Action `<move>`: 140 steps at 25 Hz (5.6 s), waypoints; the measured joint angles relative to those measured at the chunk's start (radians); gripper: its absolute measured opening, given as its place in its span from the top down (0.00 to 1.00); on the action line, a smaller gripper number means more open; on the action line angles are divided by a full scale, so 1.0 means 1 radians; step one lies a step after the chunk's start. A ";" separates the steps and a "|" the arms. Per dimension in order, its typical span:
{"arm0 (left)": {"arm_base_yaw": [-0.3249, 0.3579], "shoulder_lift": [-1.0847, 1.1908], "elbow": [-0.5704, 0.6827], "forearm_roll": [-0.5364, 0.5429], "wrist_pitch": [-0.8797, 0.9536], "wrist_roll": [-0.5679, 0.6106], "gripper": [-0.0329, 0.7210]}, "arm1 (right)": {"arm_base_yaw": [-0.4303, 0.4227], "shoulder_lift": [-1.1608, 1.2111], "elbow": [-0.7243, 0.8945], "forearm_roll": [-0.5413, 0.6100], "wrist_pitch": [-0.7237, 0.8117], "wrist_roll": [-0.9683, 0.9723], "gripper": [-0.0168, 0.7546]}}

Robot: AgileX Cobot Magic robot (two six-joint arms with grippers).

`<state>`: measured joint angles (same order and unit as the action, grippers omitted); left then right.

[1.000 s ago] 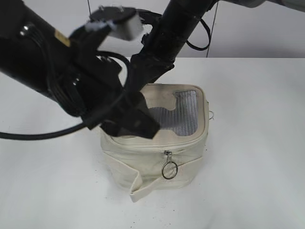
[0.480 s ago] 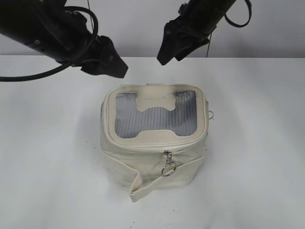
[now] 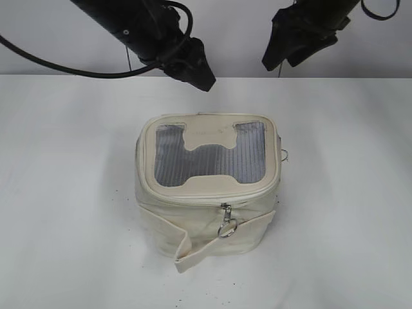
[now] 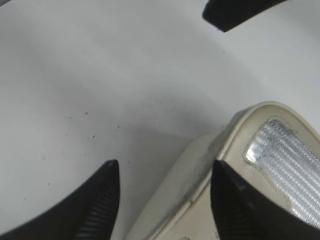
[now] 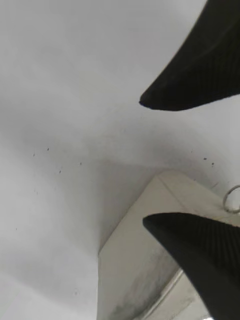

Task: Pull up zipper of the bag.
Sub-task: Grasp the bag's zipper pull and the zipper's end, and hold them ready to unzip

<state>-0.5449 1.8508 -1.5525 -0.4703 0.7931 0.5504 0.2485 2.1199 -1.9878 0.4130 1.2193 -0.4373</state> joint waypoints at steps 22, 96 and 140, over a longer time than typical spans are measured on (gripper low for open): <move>0.000 0.381 -0.380 -0.265 0.364 0.279 0.32 | -0.172 -0.430 0.749 0.026 -0.055 -0.113 0.33; -0.022 0.402 -0.408 -0.219 0.437 0.278 0.90 | -0.068 -0.221 0.844 0.361 -0.291 -0.652 0.97; -0.034 0.402 -0.410 -0.223 0.501 0.205 0.90 | 0.576 -0.476 1.036 0.280 -0.515 -0.239 0.97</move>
<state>-0.5789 2.2531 -1.9621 -0.6929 1.2943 0.7554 0.8249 1.6437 -0.9522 0.6927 0.7045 -0.6759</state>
